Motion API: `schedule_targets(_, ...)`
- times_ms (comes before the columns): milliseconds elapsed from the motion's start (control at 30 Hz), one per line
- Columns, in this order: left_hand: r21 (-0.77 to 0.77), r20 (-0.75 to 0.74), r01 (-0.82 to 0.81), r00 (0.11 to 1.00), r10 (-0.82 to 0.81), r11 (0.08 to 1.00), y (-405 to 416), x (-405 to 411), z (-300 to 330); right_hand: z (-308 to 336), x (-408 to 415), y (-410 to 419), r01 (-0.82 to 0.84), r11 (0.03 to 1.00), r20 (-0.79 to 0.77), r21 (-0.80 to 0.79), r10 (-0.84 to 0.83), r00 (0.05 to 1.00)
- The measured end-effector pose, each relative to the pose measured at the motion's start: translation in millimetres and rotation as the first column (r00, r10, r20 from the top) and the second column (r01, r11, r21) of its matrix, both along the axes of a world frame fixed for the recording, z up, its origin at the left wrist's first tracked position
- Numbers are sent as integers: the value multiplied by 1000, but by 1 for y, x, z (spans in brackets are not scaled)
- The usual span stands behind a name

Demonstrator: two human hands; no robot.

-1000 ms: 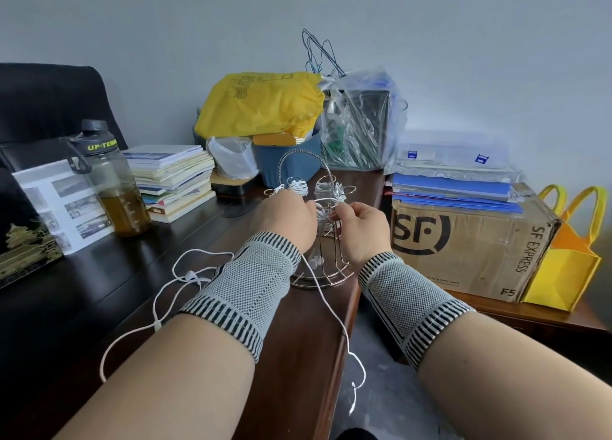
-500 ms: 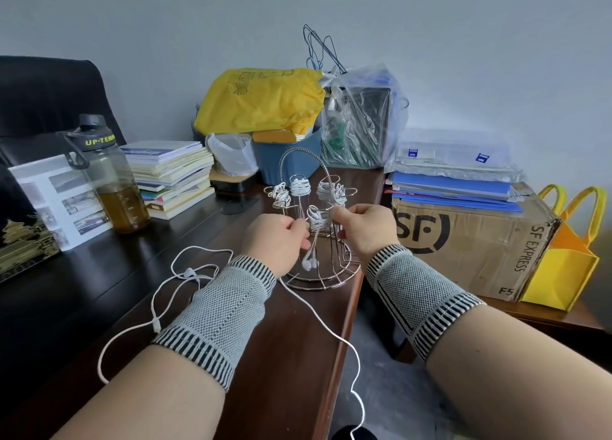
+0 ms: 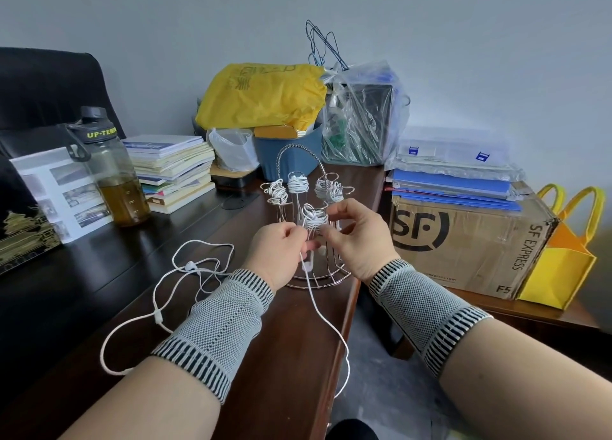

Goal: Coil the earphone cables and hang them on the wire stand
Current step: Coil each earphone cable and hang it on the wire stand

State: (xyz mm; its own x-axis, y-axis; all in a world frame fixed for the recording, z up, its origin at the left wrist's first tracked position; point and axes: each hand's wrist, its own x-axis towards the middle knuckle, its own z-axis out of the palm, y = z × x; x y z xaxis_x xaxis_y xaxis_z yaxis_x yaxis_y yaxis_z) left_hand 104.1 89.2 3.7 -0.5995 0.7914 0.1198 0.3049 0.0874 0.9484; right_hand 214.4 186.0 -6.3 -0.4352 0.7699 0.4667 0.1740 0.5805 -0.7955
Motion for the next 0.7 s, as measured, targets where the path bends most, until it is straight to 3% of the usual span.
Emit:
schedule_targets(200,-101,-235,23,971,-47,995,-9,1,7,2,-4,-4,58,997,47,50,-60,997)
schedule_targets(300,-145,-485,-51,874,-26,988,-16,2,9,1,-4,-4,65,996,52,67,-68,996)
schedule_targets(433,-183,-681,-110,731,-45,977,-27,7,14,0,-5,-5,81,995,47,56,-84,995)
schedule_targets(533,-143,-774,-143,633,-21,979,-31,7,19,-2,-6,-10,105,990,14,91,-107,994)
schedule_targets(700,-200,-848,-116,519,-112,973,-31,7,30,-5,-3,-20,36,952,-54,305,-21,998)
